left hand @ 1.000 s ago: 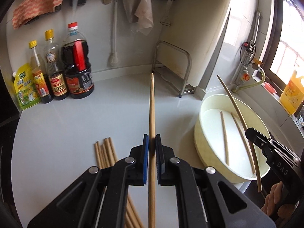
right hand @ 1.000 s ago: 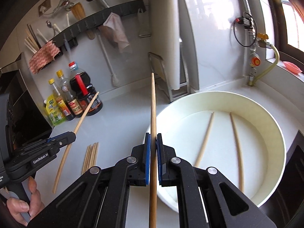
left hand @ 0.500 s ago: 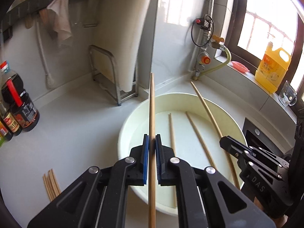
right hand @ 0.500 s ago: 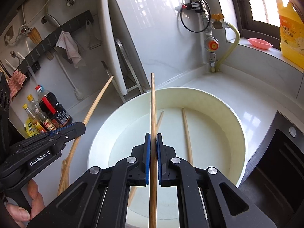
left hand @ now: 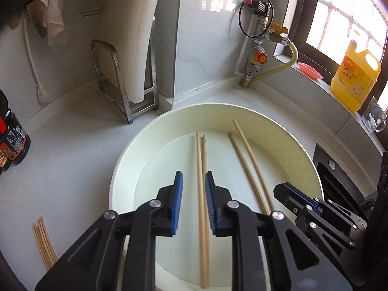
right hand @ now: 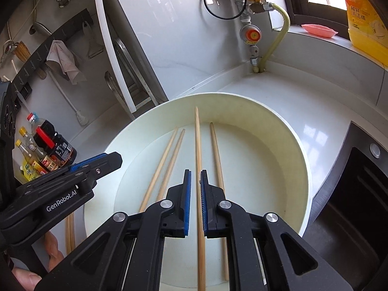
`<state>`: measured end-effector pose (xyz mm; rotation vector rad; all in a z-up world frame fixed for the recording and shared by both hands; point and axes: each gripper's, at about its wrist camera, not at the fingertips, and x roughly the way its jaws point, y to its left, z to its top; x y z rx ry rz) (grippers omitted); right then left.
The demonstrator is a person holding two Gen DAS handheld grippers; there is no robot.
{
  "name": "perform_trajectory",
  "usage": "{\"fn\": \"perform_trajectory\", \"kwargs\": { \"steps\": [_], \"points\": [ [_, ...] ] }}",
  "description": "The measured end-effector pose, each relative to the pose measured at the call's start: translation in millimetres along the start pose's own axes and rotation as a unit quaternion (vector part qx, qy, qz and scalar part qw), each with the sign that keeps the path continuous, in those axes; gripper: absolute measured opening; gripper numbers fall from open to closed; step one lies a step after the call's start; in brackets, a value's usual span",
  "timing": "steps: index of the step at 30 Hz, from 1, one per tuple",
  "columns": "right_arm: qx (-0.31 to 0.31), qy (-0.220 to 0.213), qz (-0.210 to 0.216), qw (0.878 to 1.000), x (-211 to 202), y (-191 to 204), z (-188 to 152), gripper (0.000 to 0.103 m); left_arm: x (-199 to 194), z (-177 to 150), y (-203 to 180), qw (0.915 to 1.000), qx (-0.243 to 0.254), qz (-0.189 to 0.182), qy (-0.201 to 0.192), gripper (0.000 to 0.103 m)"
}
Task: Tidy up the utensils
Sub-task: 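Carry both chopsticks into the cream basin and open both tools, then move both open tools back to the chopstick pile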
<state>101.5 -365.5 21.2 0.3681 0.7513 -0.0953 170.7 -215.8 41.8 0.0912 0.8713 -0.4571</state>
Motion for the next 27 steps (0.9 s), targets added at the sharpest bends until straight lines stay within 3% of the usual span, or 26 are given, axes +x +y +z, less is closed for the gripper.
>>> {"fn": "perform_trajectory", "kwargs": {
  "steps": [2, 4, 6, 14, 27],
  "points": [
    [0.001, -0.004, 0.000, 1.000, -2.8, 0.6, 0.5, 0.007, -5.1, -0.4, 5.9, 1.0000, -0.005, 0.007, -0.005, 0.029],
    [-0.002, -0.006, 0.001, 1.000, -5.4, 3.3, 0.8, 0.007, -12.0, -2.1, 13.9, 0.9998, -0.014, 0.010, -0.011, 0.045],
    [-0.008, -0.009, 0.004, 1.000, -8.8, 8.9, 0.3, 0.007, -21.8, -6.1, 22.8, 0.9994, -0.025, 0.012, -0.022, 0.054],
    [-0.049, -0.014, 0.033, 0.998, -18.3, 47.7, -5.3, 0.007, -62.3, -44.9, 72.7, 0.9957, -0.066, 0.050, -0.041, 0.054],
    [-0.136, 0.013, 0.086, 0.987, -13.9, 129.3, -37.3, 0.008, -124.5, -113.8, 166.6, 0.9790, -0.138, 0.141, -0.054, 0.058]
  ]
}}
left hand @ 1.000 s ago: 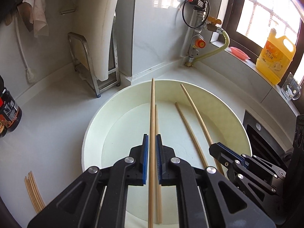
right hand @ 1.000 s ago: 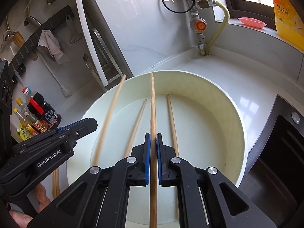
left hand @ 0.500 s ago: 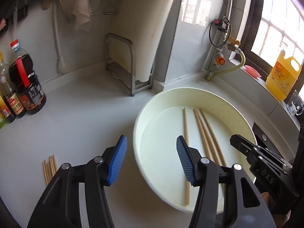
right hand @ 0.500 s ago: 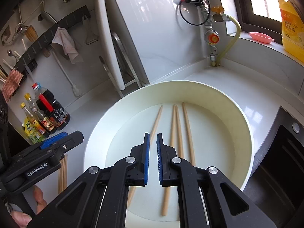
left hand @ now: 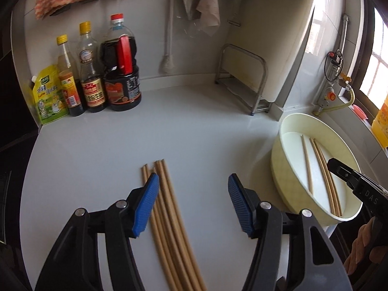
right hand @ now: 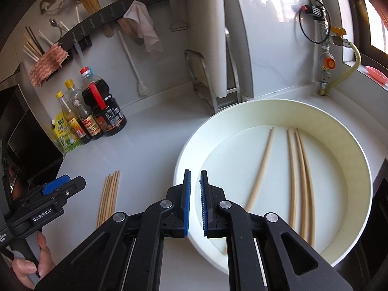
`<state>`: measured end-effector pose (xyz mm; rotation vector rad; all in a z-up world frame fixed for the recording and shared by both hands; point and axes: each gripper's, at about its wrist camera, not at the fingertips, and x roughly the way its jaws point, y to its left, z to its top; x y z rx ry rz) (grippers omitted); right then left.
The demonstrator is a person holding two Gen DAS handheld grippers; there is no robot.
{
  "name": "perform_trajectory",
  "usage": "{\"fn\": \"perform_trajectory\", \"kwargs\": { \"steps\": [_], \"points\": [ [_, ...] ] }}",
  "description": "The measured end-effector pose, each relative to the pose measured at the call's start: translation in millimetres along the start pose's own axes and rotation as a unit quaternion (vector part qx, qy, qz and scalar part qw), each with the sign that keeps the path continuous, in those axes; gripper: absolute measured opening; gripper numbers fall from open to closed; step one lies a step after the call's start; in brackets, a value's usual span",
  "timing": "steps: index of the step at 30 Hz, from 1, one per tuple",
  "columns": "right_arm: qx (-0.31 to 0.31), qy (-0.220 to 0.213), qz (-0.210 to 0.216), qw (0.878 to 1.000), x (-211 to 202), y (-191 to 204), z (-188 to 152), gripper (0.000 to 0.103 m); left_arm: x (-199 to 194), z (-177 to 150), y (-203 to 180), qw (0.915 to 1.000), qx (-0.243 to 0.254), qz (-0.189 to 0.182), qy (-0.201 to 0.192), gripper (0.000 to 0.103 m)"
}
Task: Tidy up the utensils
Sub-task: 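Move both open tools back to the chopstick pile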
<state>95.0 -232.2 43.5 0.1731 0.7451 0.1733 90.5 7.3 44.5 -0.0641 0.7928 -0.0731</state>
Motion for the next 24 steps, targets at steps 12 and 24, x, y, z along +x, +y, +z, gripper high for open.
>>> {"fn": "perform_trajectory", "kwargs": {
  "steps": [12, 24],
  "points": [
    [-0.072, 0.039, 0.051, 0.995, 25.2, 71.0, -29.0, 0.013, -4.5, -41.6, 63.4, 0.9977, -0.043, 0.048, 0.020, 0.060],
    [-0.112, 0.087, 0.064, 0.988, 60.2, 107.5, -59.8, 0.020, -2.9, -74.1, 93.7, 0.9966, -0.062, 0.052, 0.015, 0.064]
  ]
}}
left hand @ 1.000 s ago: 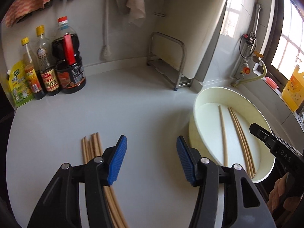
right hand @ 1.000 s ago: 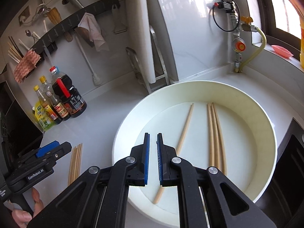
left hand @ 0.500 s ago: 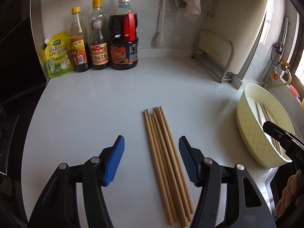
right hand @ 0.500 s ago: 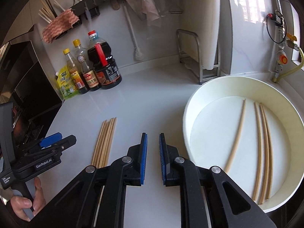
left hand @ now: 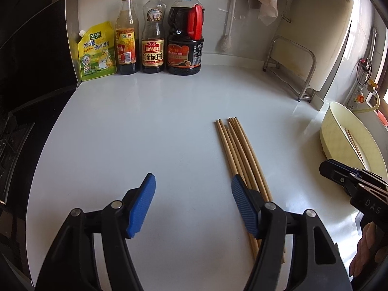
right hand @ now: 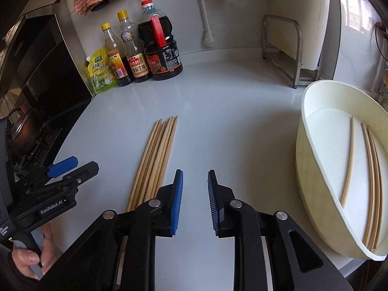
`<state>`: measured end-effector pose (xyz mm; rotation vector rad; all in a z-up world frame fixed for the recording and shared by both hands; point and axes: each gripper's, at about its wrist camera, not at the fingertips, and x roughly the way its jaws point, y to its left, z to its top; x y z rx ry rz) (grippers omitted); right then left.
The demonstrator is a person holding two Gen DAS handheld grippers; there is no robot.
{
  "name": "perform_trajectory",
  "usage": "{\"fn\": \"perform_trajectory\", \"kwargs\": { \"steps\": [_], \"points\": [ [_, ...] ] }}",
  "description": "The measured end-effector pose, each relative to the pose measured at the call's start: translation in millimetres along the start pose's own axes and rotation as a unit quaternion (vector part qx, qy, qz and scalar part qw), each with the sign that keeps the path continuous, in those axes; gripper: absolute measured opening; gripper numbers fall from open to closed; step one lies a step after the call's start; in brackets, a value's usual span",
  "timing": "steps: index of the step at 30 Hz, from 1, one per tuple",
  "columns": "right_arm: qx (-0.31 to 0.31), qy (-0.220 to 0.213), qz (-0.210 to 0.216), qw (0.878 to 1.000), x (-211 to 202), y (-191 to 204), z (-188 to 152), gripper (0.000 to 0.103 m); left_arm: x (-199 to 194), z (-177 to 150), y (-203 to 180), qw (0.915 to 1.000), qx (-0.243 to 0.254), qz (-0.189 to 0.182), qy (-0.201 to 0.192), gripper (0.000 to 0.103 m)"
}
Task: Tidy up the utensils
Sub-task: 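Move both open tools back to the chopstick pile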
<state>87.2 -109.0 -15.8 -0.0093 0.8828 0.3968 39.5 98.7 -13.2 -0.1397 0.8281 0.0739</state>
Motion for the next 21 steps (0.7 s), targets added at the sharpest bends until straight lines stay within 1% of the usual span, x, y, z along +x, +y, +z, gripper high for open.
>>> {"fn": "perform_trajectory", "kwargs": {
  "steps": [5, 8, 12, 15, 21],
  "points": [
    [-0.008, 0.029, 0.023, 0.999, 20.1, 11.6, -7.1, 0.020, 12.7, -6.0, 10.5, 0.9998, -0.003, -0.005, 0.018, 0.068],
    [-0.018, 0.040, 0.020, 0.999, 30.8, 17.9, -8.1, 0.024, 17.4, -6.2, 16.2, 0.9997, -0.004, -0.003, 0.022, 0.068],
    [-0.023, 0.051, 0.018, 0.998, 41.8, 21.7, -6.9, 0.028, 20.5, -5.3, 22.2, 0.9997, -0.015, -0.005, 0.019, 0.078],
    [-0.026, 0.054, 0.017, 0.998, 47.4, 23.8, -4.5, 0.032, 23.5, -5.0, 23.1, 0.9997, -0.013, -0.003, 0.021, 0.078],
    [-0.053, 0.053, 0.000, 0.997, 54.2, 36.3, -4.1, 0.032, 24.4, -2.4, 25.3, 0.9997, -0.012, 0.002, 0.019, 0.080]
  ]
}}
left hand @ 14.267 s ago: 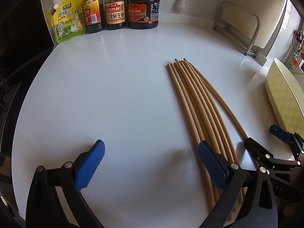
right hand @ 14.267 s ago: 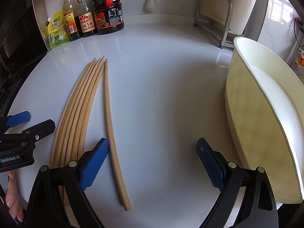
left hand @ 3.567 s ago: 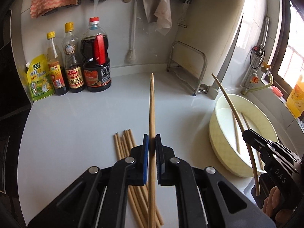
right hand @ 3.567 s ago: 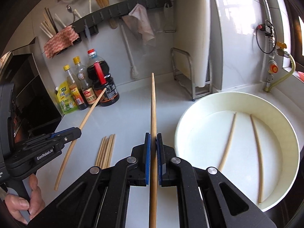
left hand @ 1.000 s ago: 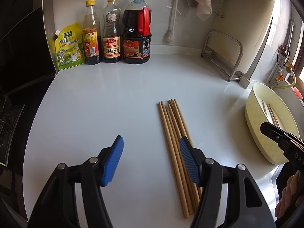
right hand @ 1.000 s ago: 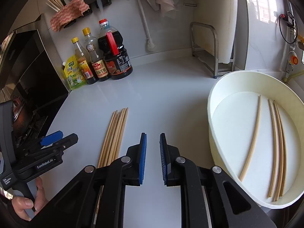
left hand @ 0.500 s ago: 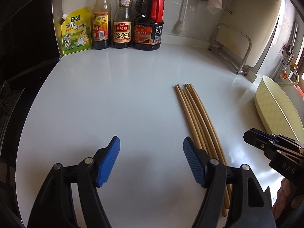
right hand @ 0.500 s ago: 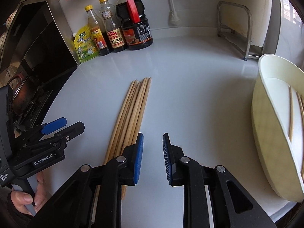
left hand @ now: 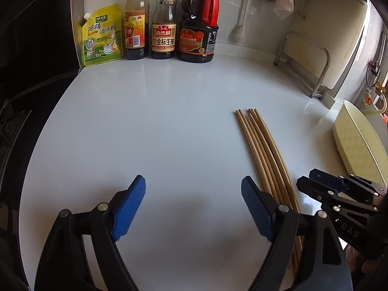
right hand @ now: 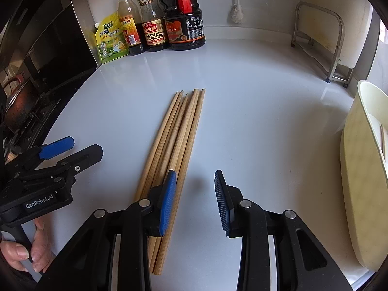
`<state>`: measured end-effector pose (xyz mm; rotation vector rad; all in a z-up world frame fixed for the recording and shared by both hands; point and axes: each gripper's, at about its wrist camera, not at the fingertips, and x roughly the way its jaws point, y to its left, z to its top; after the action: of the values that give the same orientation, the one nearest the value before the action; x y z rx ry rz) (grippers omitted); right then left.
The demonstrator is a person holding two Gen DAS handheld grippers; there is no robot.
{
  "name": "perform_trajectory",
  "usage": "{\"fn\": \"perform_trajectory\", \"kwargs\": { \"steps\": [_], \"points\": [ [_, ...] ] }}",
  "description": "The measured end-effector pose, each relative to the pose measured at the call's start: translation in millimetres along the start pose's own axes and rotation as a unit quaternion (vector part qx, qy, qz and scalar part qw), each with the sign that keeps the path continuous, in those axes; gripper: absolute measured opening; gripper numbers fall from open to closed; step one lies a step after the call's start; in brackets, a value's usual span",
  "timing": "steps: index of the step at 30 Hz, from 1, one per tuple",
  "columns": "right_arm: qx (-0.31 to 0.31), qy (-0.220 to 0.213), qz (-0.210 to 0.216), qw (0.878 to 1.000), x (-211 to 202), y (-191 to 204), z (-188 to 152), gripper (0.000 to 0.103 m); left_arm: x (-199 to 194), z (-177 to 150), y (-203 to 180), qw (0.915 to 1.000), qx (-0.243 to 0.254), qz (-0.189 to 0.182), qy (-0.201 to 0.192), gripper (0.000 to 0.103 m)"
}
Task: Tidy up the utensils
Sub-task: 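Move both open tools back to the chopstick pile, then close the left tool on one chopstick while the right tool grasps another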
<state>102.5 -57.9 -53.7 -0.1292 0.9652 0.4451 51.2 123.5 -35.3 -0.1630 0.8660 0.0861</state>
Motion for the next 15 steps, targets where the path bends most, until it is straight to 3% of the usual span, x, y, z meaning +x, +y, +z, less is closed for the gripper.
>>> {"fn": "perform_trajectory", "kwargs": {
  "steps": [15],
  "points": [
    [-0.011, 0.012, -0.012, 1.000, 7.8, 3.4, -0.5, 0.032, 4.9, 0.8, 0.2, 0.9999, -0.002, 0.011, 0.008, 0.080]
  ]
}}
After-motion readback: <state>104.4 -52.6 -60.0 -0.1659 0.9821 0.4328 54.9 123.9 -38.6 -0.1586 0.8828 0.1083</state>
